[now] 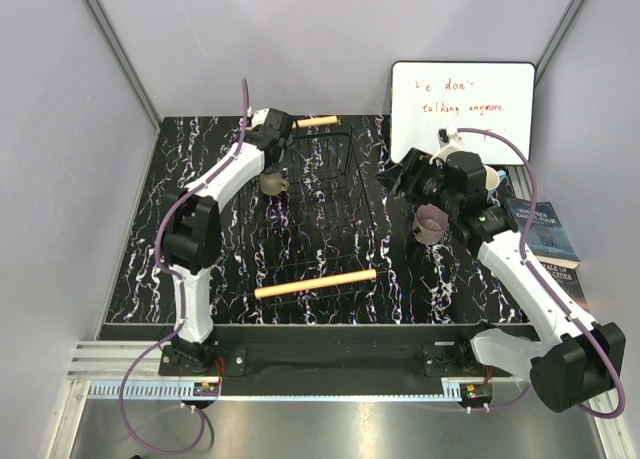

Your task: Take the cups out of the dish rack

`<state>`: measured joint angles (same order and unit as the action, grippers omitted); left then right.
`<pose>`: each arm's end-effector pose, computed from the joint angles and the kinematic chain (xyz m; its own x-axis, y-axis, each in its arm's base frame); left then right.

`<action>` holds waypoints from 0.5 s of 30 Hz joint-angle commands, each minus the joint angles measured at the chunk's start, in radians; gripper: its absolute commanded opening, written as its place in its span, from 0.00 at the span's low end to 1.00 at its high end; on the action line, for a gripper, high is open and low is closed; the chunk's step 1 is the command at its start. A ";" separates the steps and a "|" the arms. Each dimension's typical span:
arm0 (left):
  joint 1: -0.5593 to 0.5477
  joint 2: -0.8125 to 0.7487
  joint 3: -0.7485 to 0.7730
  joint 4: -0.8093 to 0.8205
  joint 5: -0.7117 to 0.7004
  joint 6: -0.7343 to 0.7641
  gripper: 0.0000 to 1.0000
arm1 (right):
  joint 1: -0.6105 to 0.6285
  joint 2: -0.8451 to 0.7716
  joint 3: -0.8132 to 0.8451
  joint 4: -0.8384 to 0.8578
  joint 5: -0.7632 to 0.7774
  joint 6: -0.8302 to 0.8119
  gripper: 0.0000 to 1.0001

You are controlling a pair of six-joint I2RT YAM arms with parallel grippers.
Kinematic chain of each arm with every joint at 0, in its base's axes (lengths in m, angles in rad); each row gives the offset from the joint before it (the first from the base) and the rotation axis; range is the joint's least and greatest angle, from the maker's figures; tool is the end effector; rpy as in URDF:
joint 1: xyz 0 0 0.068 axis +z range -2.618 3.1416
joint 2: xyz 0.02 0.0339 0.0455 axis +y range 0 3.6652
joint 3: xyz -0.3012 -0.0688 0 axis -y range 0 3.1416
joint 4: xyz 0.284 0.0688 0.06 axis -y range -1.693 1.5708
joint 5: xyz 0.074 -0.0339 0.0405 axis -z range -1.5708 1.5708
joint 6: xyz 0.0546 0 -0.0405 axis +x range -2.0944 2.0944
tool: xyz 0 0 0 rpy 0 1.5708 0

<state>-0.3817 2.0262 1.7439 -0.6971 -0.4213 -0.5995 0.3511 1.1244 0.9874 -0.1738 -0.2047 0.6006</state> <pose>0.4825 -0.1696 0.2597 -0.7085 -0.2704 -0.6518 -0.3287 0.9438 -0.0343 0.2787 0.1139 0.3669 -0.5299 0.3952 -0.7503 -0.2655 0.7630 0.5893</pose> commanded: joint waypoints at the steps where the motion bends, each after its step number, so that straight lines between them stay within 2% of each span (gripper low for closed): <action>1: 0.003 0.052 0.040 0.074 -0.068 -0.017 0.99 | 0.012 -0.011 -0.012 0.082 -0.042 0.019 0.73; 13: 0.006 0.106 -0.023 0.149 -0.066 -0.043 0.99 | 0.011 0.000 -0.052 0.105 -0.044 0.018 0.73; 15: 0.007 0.103 -0.033 0.157 -0.057 -0.043 0.95 | 0.012 0.002 -0.059 0.105 -0.044 0.019 0.73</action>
<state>-0.3805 2.1277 1.7313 -0.5953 -0.4629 -0.6331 0.3542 1.1267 0.9421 -0.1196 -0.2302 0.6144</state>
